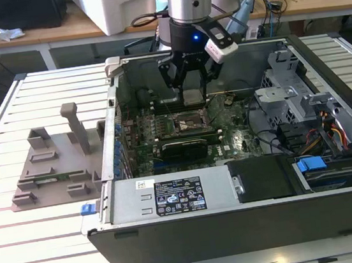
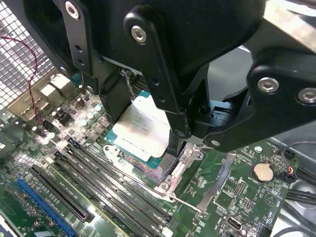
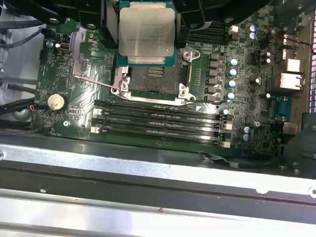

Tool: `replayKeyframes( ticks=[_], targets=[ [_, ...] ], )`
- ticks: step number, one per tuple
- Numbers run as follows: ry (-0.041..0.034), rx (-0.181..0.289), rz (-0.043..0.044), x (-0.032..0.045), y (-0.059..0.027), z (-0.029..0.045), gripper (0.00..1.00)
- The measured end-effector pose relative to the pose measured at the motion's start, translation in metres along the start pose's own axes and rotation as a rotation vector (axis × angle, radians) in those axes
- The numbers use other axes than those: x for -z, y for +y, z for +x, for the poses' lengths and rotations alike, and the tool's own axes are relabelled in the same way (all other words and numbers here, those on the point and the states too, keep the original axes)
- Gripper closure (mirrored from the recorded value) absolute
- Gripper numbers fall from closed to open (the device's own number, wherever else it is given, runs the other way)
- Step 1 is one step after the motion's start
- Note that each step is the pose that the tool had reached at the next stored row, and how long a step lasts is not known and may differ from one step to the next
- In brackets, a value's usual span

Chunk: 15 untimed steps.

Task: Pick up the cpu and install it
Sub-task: 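Place the cpu into insertion slot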

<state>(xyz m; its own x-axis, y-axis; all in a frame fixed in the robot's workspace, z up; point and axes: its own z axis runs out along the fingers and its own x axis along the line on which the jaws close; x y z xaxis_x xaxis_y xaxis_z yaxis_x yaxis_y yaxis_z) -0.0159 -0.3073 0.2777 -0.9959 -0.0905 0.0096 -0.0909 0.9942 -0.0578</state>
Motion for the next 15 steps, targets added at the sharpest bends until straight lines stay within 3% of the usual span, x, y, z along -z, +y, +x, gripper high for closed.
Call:
replayKeyframes(
  ticks=[4,9,15],
  targets=[
    [0.0047,-0.079,-0.0002,0.0000,0.0000,0.0000,0.45],
    [0.0132,-0.225,-0.0008,0.0000,0.0000,0.0000,0.45],
    [0.0208,-0.356,-0.0002,0.0000,0.0000,0.0000,0.45]
  ],
)
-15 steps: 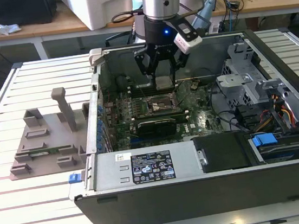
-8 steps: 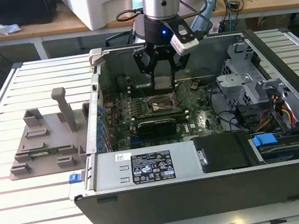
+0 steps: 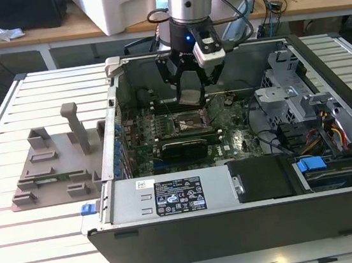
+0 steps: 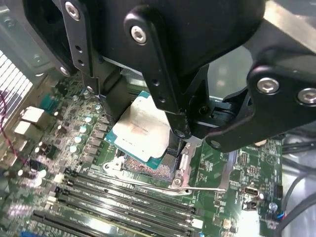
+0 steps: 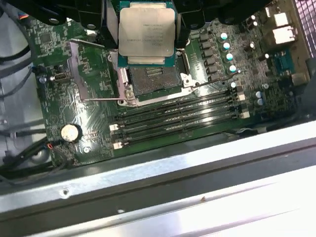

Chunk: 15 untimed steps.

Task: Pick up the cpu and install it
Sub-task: 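Place the cpu into insertion slot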

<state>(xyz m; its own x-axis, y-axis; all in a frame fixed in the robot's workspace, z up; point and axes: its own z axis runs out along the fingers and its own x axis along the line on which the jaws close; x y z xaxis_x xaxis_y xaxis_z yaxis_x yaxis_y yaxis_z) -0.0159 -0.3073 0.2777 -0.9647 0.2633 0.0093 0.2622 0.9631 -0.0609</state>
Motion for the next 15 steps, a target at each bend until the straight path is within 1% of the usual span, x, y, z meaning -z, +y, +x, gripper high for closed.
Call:
replayKeyframes(
  ticks=[1,2,7,8,11,14,15],
  targets=[
    [0.0015,-0.030,0.0005,0.0000,0.0000,0.0000,0.45],
    [0.0024,-0.047,0.0011,0.0000,0.0000,0.0000,0.45],
    [0.0056,-0.113,0.0036,0.0000,0.0000,-0.0001,0.45],
    [0.0066,-0.133,0.0041,0.0000,0.0000,-0.0001,0.45],
    [0.0088,-0.174,0.0048,0.0000,0.0000,-0.0001,0.45],
    [0.0119,-0.233,0.0063,0.0000,0.0000,-0.0002,0.45],
    [0.0137,-0.263,0.0066,0.0000,0.0000,-0.0002,0.45]
  ],
)
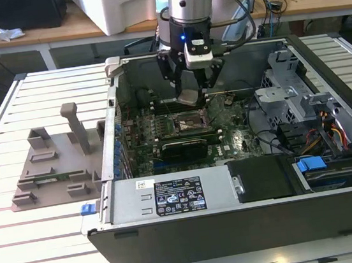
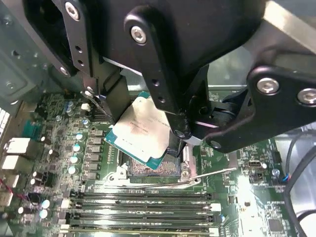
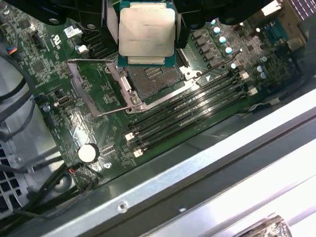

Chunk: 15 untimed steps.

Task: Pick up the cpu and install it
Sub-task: 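Place the cpu into insertion slot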

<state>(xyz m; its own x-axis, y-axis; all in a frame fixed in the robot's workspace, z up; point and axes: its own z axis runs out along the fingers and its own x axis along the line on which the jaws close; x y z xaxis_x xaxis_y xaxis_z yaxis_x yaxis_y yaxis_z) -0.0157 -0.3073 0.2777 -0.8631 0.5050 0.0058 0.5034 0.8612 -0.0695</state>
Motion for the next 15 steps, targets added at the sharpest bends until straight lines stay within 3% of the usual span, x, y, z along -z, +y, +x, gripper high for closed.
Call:
replayKeyframes(
  ticks=[3,15],
  targets=[
    [0.0046,-0.081,0.0011,0.0000,0.0000,0.0000,0.45],
    [0.0192,-0.314,0.0030,0.0000,0.0001,-0.0002,0.45]
  ],
)
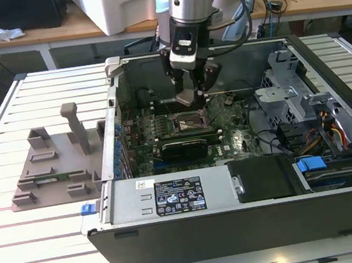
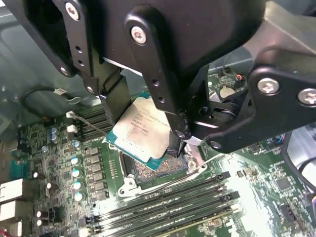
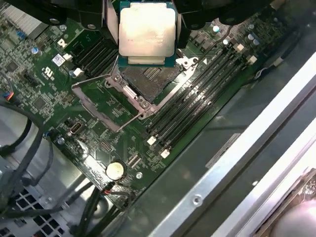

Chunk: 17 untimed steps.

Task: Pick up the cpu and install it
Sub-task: 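Place the cpu into insertion slot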

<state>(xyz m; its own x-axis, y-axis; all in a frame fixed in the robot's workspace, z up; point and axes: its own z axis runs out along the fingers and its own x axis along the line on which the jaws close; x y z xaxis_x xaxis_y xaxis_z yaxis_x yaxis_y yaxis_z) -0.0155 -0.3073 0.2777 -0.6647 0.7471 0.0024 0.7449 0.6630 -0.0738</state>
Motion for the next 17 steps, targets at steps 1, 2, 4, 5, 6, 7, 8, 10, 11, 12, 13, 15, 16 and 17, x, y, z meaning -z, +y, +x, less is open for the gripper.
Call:
replayKeyframes(
  ticks=[1,2,4,5,6,7,8,10,11,12,13,15,16,17],
  targets=[
    [0.0015,-0.023,0.0002,0.0000,0.0000,0.0000,0.45],
    [0.0030,-0.048,0.0004,0.0000,0.0001,-0.0001,0.45],
    [0.0052,-0.082,0.0005,0.0000,0.0002,-0.0001,0.45],
    [0.0060,-0.094,0.0007,0.0000,0.0002,-0.0002,0.45],
    [0.0075,-0.118,0.0008,0.0000,0.0002,-0.0002,0.45],
    [0.0088,-0.138,0.0009,0.0000,0.0003,-0.0002,0.45],
    [0.0097,-0.151,0.0010,0.0000,0.0003,-0.0003,0.45],
    [0.0120,-0.185,0.0011,0.0000,0.0004,-0.0003,0.45],
    [0.0127,-0.196,0.0011,0.0000,0.0004,-0.0004,0.45],
    [0.0142,-0.218,0.0012,0.0001,0.0005,-0.0004,0.45],
    [0.0155,-0.238,0.0014,0.0001,0.0005,-0.0005,0.45],
    [0.0173,-0.265,0.0016,0.0001,0.0005,-0.0005,0.45],
    [0.0181,-0.281,0.0017,0.0001,0.0006,-0.0006,0.45],
    [0.0188,-0.291,0.0018,0.0001,0.0007,-0.0006,0.45]
  ],
)
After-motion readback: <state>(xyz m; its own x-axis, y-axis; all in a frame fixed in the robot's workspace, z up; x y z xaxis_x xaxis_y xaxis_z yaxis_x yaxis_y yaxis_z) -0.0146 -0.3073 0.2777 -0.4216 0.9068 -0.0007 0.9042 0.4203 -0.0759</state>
